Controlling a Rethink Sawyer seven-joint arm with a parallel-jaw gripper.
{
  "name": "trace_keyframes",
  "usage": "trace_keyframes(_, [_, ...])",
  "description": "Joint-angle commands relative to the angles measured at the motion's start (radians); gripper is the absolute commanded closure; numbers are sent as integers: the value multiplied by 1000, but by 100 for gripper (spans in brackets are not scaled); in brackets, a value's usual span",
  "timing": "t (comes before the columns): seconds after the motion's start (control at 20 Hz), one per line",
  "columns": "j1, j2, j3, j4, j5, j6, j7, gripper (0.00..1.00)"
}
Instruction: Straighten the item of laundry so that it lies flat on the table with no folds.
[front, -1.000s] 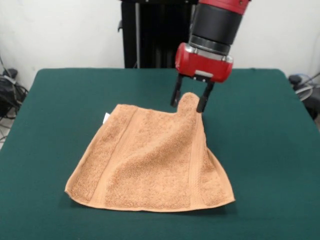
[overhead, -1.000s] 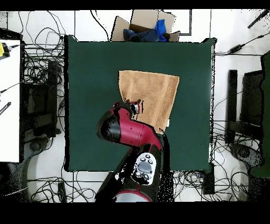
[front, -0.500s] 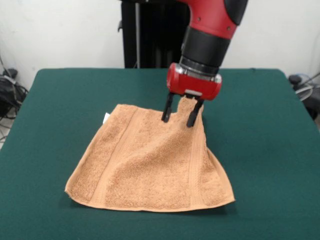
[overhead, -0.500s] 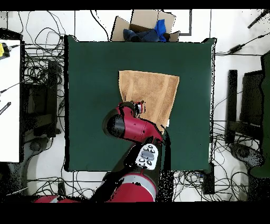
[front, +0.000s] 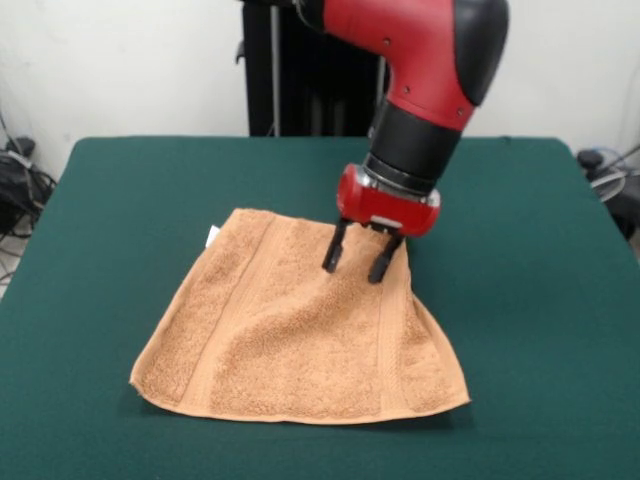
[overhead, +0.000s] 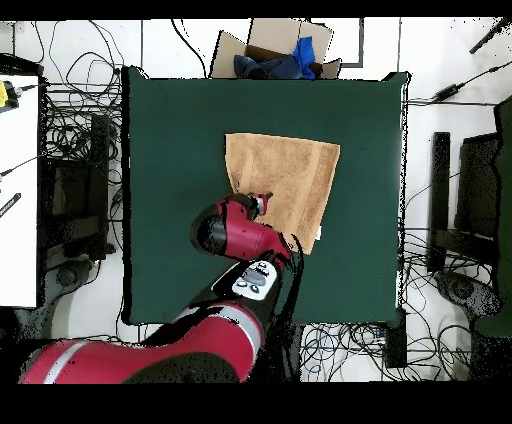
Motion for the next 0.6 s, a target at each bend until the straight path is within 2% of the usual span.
trace_keyframes(0.05, [72,85,-50,-96,120,23,253,0])
trace_keyframes(0.3, [87,88,-57,-112,147,41,240,0])
trace_keyframes(0.6, [46,99,-43,-121,97,3,196,0])
